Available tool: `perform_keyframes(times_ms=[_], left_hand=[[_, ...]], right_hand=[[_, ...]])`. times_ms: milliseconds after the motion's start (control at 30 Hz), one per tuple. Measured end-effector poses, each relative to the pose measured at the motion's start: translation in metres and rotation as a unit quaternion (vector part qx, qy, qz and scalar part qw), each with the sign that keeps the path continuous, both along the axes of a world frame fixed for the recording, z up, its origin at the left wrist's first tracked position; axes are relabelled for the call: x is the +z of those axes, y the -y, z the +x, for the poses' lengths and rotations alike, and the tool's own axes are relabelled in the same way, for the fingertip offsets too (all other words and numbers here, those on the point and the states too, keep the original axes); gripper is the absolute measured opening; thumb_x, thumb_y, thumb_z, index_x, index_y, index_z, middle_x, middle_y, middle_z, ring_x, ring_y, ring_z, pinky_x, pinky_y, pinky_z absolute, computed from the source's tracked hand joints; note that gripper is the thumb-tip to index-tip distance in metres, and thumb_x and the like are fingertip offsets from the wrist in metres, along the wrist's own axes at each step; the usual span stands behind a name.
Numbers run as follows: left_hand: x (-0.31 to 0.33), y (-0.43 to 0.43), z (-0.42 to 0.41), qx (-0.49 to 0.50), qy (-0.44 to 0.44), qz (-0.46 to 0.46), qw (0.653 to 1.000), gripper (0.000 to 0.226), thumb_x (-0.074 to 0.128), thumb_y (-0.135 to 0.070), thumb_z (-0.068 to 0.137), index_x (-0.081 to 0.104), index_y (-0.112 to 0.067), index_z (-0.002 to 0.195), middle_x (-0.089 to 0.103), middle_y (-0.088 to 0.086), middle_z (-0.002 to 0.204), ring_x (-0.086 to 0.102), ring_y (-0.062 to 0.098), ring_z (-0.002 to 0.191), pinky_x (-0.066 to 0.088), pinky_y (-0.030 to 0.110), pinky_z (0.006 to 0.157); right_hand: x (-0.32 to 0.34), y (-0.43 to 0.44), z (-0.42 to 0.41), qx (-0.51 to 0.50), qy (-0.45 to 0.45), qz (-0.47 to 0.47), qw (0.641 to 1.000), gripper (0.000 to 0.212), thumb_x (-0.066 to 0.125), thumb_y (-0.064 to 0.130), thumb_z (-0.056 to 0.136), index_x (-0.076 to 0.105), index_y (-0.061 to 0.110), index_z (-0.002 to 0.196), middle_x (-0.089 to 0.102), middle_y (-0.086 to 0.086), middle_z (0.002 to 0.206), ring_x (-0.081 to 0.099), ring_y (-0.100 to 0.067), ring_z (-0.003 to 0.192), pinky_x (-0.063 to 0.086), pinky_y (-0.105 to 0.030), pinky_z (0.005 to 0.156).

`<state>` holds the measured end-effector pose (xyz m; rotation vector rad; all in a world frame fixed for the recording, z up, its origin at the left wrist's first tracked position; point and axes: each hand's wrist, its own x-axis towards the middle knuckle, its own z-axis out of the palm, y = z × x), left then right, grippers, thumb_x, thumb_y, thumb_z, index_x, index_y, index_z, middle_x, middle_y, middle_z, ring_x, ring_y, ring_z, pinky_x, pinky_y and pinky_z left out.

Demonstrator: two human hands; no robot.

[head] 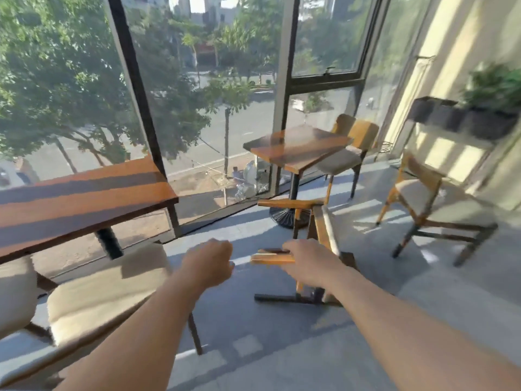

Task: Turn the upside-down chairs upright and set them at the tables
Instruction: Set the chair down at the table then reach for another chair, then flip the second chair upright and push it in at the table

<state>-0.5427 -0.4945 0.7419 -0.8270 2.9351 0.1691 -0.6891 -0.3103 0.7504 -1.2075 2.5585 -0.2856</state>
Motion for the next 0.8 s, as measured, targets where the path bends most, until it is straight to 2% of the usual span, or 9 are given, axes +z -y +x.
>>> perform_keyframes(times_ms=[33, 100, 200, 267, 400, 533, 633, 700, 800], left_hand=[[0.010, -0.024, -0.021, -0.027, -0.011, -0.006, 1.000, 0.029, 0.059, -0.037, 0.094, 0.065, -0.018, 0.115, 0.066, 0.010, 0.119, 0.064, 0.033, 0.108, 0.053, 0.040, 0.087], [0.025, -0.068, -0.063, -0.068, -0.024, -0.017, 0.997, 0.026, 0.060, -0.034, 0.091, 0.067, -0.016, 0.108, 0.068, 0.010, 0.114, 0.066, 0.034, 0.104, 0.055, 0.041, 0.083], [0.043, -0.141, -0.128, -0.123, -0.017, -0.026, 0.992, 0.022, 0.058, -0.030, 0.093, 0.066, -0.014, 0.105, 0.068, 0.009, 0.109, 0.066, 0.034, 0.099, 0.053, 0.038, 0.076], [0.058, -0.189, -0.168, -0.145, -0.026, -0.034, 0.988, 0.019, 0.059, -0.028, 0.093, 0.067, -0.013, 0.102, 0.068, 0.008, 0.102, 0.066, 0.031, 0.093, 0.056, 0.040, 0.076], [0.077, -0.296, -0.259, -0.191, -0.044, -0.073, 0.978, 0.013, 0.058, -0.024, 0.088, 0.063, -0.016, 0.079, 0.062, 0.003, 0.076, 0.064, 0.026, 0.072, 0.059, 0.038, 0.065], [0.076, -0.377, -0.330, -0.209, -0.039, -0.082, 0.974, 0.013, 0.055, -0.022, 0.090, 0.063, -0.014, 0.084, 0.064, 0.007, 0.082, 0.064, 0.028, 0.072, 0.054, 0.035, 0.058], [0.067, -0.409, -0.378, -0.219, -0.032, -0.084, 0.972, 0.011, 0.055, -0.024, 0.089, 0.058, -0.016, 0.081, 0.067, 0.012, 0.089, 0.067, 0.033, 0.080, 0.057, 0.040, 0.065], [0.059, -0.421, -0.416, -0.217, -0.030, -0.070, 0.973, 0.014, 0.056, -0.024, 0.091, 0.051, -0.019, 0.079, 0.064, 0.007, 0.084, 0.065, 0.029, 0.078, 0.058, 0.040, 0.066], [0.050, -0.430, -0.473, -0.198, -0.032, -0.052, 0.978, 0.008, 0.059, -0.023, 0.093, 0.061, -0.015, 0.092, 0.059, 0.003, 0.081, 0.063, 0.026, 0.077, 0.057, 0.036, 0.068]], right_hand=[[0.012, -0.031, -0.012, -0.028, -0.001, -0.008, 1.000, 0.013, 0.058, 0.037, 0.091, 0.061, 0.026, 0.098, 0.065, 0.000, 0.092, 0.065, -0.030, 0.090, 0.057, -0.043, 0.077], [0.028, -0.090, -0.038, -0.070, -0.002, -0.019, 0.997, 0.024, 0.059, 0.038, 0.091, 0.064, 0.027, 0.112, 0.069, -0.003, 0.103, 0.065, -0.027, 0.092, 0.056, -0.042, 0.080], [0.044, -0.184, -0.082, -0.123, -0.014, -0.028, 0.992, 0.044, 0.065, 0.040, 0.093, 0.062, 0.024, 0.134, 0.069, -0.005, 0.124, 0.065, -0.029, 0.111, 0.054, -0.040, 0.091], [0.051, -0.241, -0.115, -0.154, -0.024, -0.034, 0.987, 0.050, 0.064, 0.039, 0.095, 0.057, 0.023, 0.142, 0.066, -0.006, 0.130, 0.062, -0.028, 0.117, 0.050, -0.037, 0.090], [0.063, -0.358, -0.183, -0.196, -0.040, -0.033, 0.979, 0.043, 0.062, 0.036, 0.094, 0.061, 0.021, 0.135, 0.067, -0.008, 0.125, 0.063, -0.030, 0.113, 0.052, -0.038, 0.089], [0.059, -0.432, -0.244, -0.223, -0.034, -0.032, 0.974, 0.031, 0.059, 0.037, 0.084, 0.068, 0.027, 0.112, 0.071, -0.005, 0.114, 0.066, -0.032, 0.106, 0.057, -0.044, 0.087], [0.051, -0.461, -0.291, -0.227, -0.022, -0.019, 0.973, 0.034, 0.057, 0.039, 0.083, 0.065, 0.027, 0.114, 0.070, -0.004, 0.116, 0.065, -0.031, 0.104, 0.057, -0.046, 0.087], [0.048, -0.472, -0.328, -0.219, -0.022, -0.013, 0.975, 0.036, 0.059, 0.038, 0.088, 0.064, 0.025, 0.121, 0.069, -0.006, 0.124, 0.064, -0.032, 0.112, 0.055, -0.045, 0.091], [0.040, -0.475, -0.387, -0.203, -0.029, -0.003, 0.979, 0.038, 0.061, 0.037, 0.092, 0.064, 0.020, 0.126, 0.067, -0.009, 0.127, 0.063, -0.032, 0.116, 0.054, -0.044, 0.092]])
